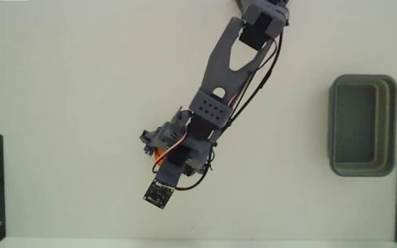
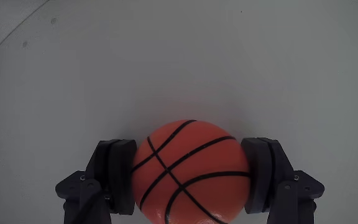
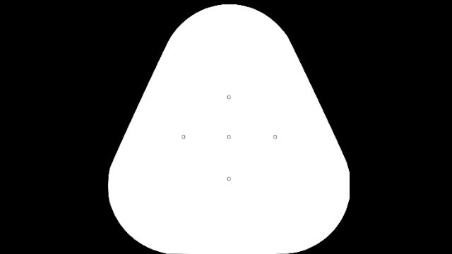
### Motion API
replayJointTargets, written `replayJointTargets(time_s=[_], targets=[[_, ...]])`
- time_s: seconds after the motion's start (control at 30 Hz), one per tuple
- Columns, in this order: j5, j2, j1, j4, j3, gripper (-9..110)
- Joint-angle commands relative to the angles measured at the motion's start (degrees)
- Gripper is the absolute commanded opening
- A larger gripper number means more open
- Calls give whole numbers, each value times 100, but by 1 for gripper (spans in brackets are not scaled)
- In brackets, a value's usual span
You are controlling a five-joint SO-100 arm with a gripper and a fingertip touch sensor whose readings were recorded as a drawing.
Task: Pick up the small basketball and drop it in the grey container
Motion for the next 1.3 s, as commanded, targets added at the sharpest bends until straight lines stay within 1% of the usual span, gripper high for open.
replayJointTargets(time_s=[0.0,1.27], targets=[[26,242,97,-92,-9,104],[26,242,97,-92,-9,95]])
